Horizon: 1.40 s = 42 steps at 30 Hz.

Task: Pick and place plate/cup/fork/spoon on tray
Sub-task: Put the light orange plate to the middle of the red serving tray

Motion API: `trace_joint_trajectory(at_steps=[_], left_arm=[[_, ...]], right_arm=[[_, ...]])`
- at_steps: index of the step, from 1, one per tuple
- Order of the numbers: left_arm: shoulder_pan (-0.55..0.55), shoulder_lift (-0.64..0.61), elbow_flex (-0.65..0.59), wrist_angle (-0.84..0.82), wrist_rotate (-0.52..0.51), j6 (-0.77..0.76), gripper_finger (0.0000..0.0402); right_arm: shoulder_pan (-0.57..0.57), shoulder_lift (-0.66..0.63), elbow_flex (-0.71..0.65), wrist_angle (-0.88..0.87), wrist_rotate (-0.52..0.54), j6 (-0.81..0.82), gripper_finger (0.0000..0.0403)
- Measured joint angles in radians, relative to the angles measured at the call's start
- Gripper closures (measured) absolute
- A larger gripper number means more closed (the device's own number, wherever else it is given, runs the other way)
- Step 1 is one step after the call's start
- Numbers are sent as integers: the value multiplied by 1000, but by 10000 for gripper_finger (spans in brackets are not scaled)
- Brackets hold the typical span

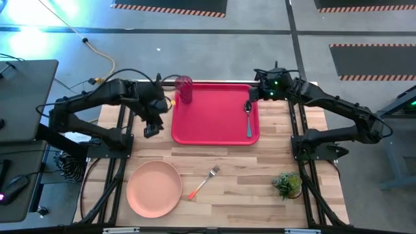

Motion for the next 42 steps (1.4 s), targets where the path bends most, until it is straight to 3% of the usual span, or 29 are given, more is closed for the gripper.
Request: trace_joint_trajectory(at_steps=[13, 27, 42], left_arm=[[-260, 8, -16, 15, -132, -188, 277], [-398, 13, -328, 256, -135, -368, 277], [-436, 19, -537, 404, -117, -404, 277]], right_arm=[[0, 0, 0, 6, -53, -93, 329], [0, -1, 0, 8, -64, -183, 329], [0, -2, 0, 8, -64, -210, 329]])
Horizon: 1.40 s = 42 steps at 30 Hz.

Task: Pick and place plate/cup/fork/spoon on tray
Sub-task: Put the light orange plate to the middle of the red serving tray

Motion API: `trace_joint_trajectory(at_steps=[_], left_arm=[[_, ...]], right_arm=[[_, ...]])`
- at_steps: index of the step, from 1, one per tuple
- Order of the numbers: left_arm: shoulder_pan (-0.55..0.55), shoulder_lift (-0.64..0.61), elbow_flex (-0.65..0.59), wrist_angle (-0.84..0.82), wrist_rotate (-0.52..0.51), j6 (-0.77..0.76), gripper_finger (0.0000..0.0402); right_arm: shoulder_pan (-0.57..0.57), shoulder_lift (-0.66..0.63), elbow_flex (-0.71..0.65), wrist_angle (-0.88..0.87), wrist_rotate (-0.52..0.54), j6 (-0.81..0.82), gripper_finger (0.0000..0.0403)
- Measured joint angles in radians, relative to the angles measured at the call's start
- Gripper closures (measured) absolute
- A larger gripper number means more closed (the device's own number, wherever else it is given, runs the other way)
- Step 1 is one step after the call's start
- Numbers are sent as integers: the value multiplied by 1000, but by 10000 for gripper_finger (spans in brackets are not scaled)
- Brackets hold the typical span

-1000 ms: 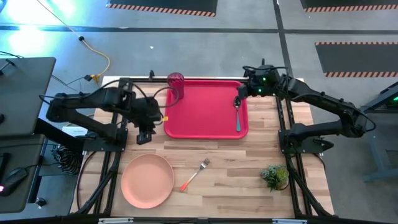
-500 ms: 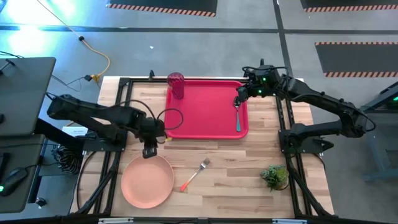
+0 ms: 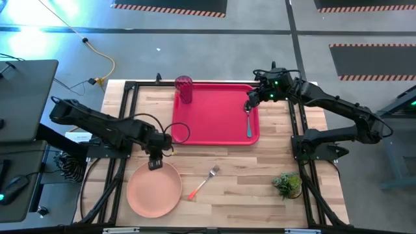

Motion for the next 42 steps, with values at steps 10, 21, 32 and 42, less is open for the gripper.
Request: trace_joint_trajectory(at_steps=[10, 21, 32, 42], left_arm=[[-1, 0, -94, 103, 13, 8, 277], [-1, 25, -168, 160, 66, 22, 277], [-1, 180, -168, 178, 118, 60, 277], [0, 201, -168, 200, 124, -34, 355]], right_arm=[[0, 0, 0, 0, 0, 0, 329], [0, 0, 0, -1, 0, 8, 329], [0, 0, 0, -1, 0, 8, 329], [0, 0, 0, 0, 0, 8, 329]])
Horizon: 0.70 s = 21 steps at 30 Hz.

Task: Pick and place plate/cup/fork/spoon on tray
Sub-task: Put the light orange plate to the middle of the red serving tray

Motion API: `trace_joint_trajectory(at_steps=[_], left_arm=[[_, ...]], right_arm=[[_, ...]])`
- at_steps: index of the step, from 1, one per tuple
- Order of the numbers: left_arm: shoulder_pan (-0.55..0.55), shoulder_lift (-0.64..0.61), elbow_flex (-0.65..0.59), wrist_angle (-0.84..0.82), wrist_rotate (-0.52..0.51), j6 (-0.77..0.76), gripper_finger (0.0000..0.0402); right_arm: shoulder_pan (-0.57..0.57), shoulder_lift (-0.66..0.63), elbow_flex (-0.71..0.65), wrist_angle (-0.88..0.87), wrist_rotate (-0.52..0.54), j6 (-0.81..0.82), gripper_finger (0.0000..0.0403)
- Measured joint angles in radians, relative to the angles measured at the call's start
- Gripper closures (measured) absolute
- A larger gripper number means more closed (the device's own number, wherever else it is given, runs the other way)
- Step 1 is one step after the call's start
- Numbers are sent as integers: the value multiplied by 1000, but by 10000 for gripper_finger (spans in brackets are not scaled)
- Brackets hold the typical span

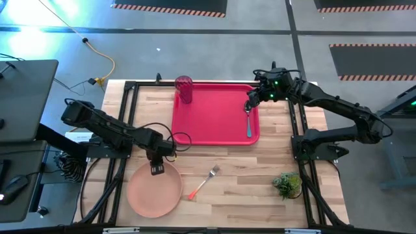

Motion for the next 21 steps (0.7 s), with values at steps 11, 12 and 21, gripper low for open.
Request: trace_joint_trajectory(at_steps=[11, 12, 21], left_arm=[[0, -3, 7, 12, 57, -138, 397], [0, -11, 9, 12, 57, -149, 397], [32, -115, 56, -4, -20, -306, 399]], right_arm=[[0, 0, 0, 0, -18, -7, 329], [0, 0, 0, 0, -26, -7, 329], [0, 0, 0, 0, -30, -7, 329]])
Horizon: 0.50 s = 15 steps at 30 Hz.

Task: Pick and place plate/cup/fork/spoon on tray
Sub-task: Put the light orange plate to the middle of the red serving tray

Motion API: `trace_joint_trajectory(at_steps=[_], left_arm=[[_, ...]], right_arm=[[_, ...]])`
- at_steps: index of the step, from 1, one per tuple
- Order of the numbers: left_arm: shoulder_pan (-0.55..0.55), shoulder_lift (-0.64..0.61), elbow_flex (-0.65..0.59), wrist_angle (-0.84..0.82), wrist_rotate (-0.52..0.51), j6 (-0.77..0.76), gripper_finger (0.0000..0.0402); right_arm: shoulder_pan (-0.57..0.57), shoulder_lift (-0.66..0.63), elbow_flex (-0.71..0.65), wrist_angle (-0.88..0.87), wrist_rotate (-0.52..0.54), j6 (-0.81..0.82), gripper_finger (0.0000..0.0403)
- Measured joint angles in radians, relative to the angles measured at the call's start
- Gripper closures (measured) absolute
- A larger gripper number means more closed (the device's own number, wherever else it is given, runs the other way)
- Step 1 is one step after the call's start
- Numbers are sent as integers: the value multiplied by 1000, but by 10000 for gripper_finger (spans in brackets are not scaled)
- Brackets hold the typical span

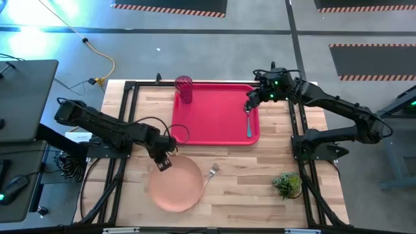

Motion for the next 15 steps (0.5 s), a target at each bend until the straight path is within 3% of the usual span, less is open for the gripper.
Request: trace_joint_trajectory(at_steps=[15], left_arm=[[143, -80, 99, 29, -208, -411, 400]], right_arm=[[0, 0, 0, -1, -23, 0, 329]])
